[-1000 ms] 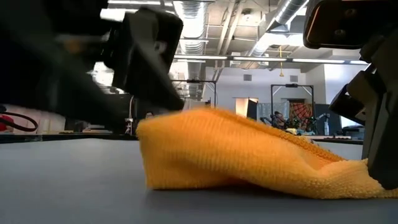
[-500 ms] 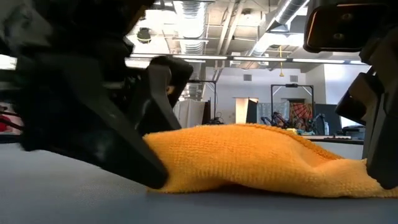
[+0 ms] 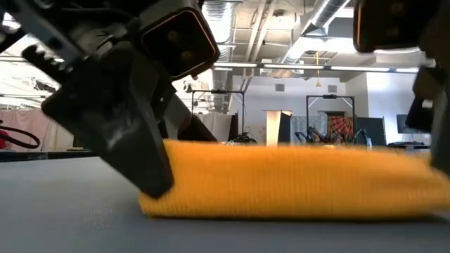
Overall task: Roll towel
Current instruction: Roll the orange microfiber towel
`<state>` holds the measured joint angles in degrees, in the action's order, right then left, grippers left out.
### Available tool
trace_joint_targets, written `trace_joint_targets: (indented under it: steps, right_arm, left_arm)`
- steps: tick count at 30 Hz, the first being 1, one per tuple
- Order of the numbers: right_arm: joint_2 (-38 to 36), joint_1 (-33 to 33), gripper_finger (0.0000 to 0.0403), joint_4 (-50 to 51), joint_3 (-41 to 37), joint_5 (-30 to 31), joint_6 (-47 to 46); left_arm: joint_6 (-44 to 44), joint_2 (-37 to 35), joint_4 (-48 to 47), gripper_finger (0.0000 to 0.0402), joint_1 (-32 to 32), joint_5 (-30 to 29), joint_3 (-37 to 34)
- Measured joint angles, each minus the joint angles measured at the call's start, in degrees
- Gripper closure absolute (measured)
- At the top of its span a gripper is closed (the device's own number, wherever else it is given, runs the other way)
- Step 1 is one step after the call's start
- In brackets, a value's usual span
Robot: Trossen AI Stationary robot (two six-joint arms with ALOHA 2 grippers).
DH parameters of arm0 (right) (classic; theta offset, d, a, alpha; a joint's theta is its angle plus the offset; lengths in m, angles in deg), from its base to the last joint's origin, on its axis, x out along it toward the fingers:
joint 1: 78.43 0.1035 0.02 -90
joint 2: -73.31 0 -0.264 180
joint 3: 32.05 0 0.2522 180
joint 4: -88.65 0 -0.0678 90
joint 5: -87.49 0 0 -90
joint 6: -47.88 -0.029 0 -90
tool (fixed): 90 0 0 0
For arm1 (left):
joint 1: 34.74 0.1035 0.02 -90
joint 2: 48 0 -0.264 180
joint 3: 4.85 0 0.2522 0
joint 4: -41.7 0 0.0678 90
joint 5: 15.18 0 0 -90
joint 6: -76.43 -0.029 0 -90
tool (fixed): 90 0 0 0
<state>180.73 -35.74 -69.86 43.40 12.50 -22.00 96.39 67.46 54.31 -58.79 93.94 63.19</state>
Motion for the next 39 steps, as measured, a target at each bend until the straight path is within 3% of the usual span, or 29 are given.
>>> trace_joint_targets:
  steps: [8,14,21,27,31,33,39]
  right_arm:
    - [-1.2,-0.4,0.0382,0.2,-0.5,-1.7,-9.4]
    - [-1.0,-0.2,0.0382,-2.6,-4.2,-1.2,-17.0]
    - [-1.1,-0.8,0.0382,-3.2,-5.7,-2.1,-18.4]
    - [-1.1,-1.4,0.0381,-3.3,-5.7,-2.8,-18.4]
    - [-1.1,-1.5,0.0381,-3.3,-5.7,-3.0,-18.3]
    - [-1.1,-1.5,0.0381,-3.3,-5.7,-3.0,-18.1]
    - [-1.0,-1.6,0.0380,-3.3,-5.7,-2.9,-17.2]
  left_arm:
    - [8.7,-0.3,-2.3,0.0401,3.3,9.5,0.1]
    - [11.8,-0.3,-2.9,0.0398,4.6,10.6,0.2]
    - [9.2,-0.4,-5.7,0.0356,5.1,12.2,0.2]
    - [8.2,-1.9,-7.9,0.0336,8.3,22.9,-0.1]
    - [3.7,-6.4,-11.2,0.0345,7.7,20.3,-0.6]
    - [0.1,-9.2,-12.4,0.0351,7.1,15.9,-0.4]
    - [-14.0,-11.4,-8.4,0.0356,1.8,-5.2,-0.3]
